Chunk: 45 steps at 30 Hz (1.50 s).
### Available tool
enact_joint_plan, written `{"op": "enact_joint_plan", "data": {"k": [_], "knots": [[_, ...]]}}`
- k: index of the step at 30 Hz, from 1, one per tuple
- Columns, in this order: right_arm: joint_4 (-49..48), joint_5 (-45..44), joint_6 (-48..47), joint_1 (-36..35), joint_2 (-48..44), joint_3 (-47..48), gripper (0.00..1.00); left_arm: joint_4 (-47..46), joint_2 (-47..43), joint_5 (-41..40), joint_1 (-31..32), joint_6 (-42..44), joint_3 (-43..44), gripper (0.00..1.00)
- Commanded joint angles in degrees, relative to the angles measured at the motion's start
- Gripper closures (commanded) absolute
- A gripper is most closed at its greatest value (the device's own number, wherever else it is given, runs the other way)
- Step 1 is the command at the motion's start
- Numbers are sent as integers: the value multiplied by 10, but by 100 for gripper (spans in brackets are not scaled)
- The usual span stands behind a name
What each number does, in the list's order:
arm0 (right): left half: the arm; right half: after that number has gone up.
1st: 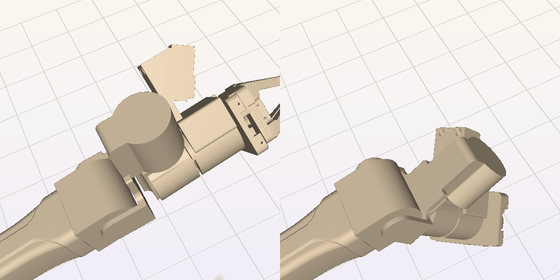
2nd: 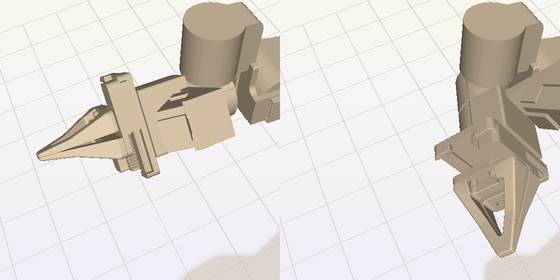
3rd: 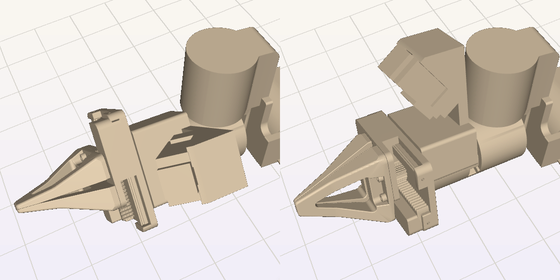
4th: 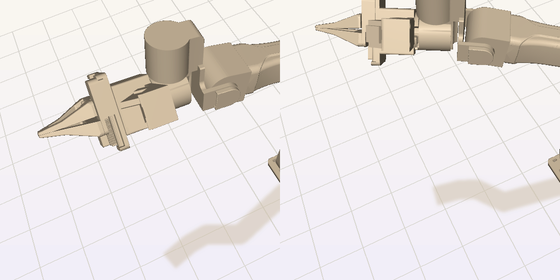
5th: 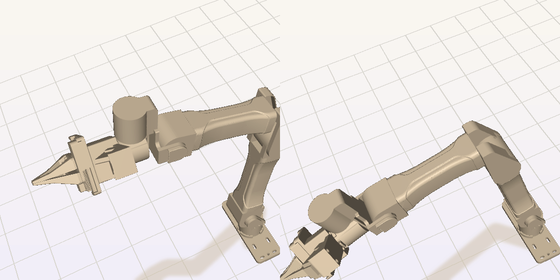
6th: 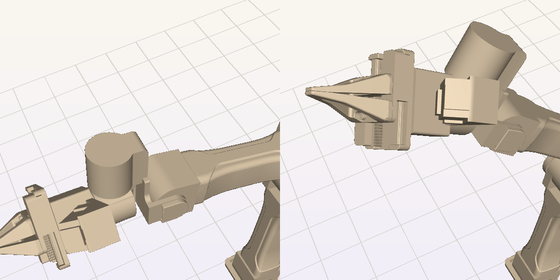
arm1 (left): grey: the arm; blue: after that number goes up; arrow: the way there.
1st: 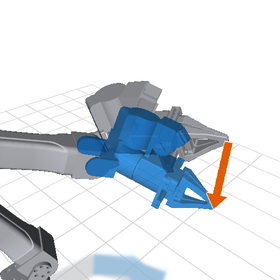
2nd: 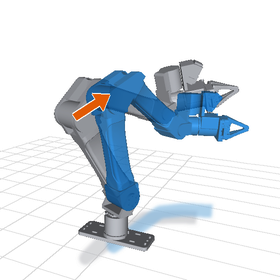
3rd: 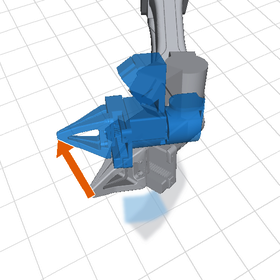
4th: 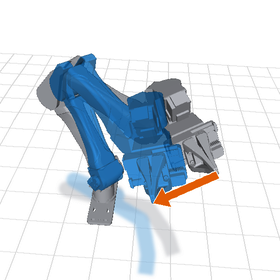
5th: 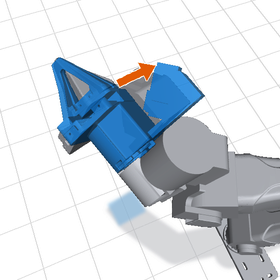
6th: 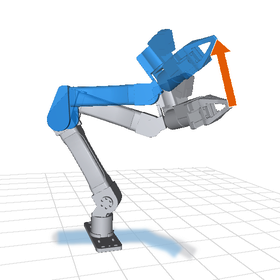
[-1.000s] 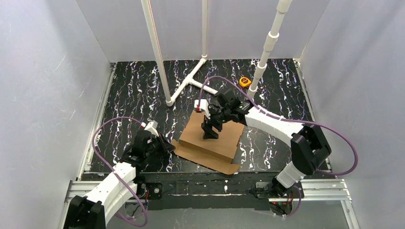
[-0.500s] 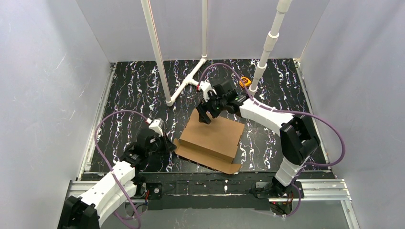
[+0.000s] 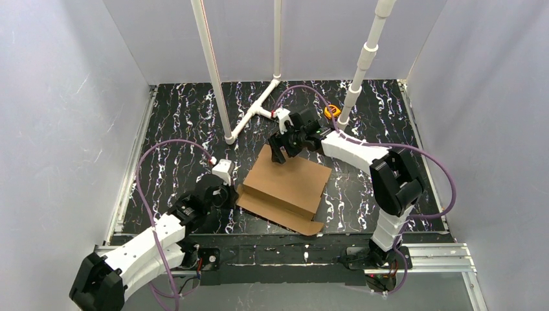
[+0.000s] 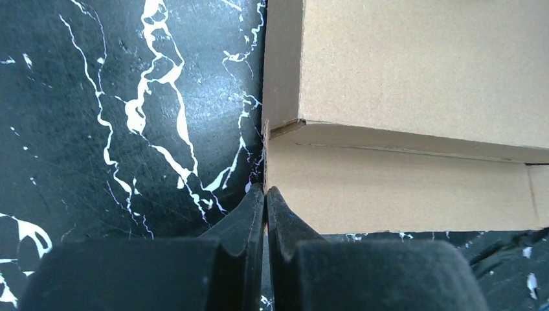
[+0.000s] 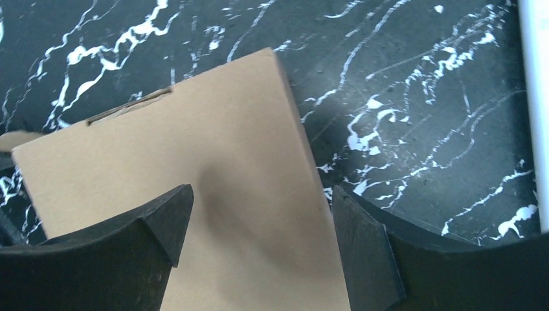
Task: Fold the paper box
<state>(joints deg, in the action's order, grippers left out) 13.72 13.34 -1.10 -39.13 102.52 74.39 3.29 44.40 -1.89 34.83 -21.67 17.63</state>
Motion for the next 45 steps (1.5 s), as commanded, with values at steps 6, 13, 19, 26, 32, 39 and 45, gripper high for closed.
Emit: {"op": "enact_joint_plan", "data": {"k": [6, 13, 19, 26, 32, 39, 45], "knots": [[-51, -3, 76, 25, 21, 29, 16, -58, 1, -73, 30, 61, 7, 100], [-54, -1, 94, 46, 46, 31, 18, -68, 29, -61, 33, 73, 15, 100], [-60, 16, 106, 51, 53, 26, 18, -73, 45, -59, 39, 82, 20, 100], [-76, 55, 137, 66, 55, 13, 21, -75, 55, -64, 49, 90, 27, 100], [-81, 61, 145, 71, 59, 8, 22, -75, 72, -63, 56, 95, 34, 100], [-72, 57, 143, 71, 72, 11, 23, -72, 89, -70, 63, 98, 43, 100], [-67, 49, 141, 71, 78, 13, 24, -70, 85, -78, 67, 96, 43, 100]]}}
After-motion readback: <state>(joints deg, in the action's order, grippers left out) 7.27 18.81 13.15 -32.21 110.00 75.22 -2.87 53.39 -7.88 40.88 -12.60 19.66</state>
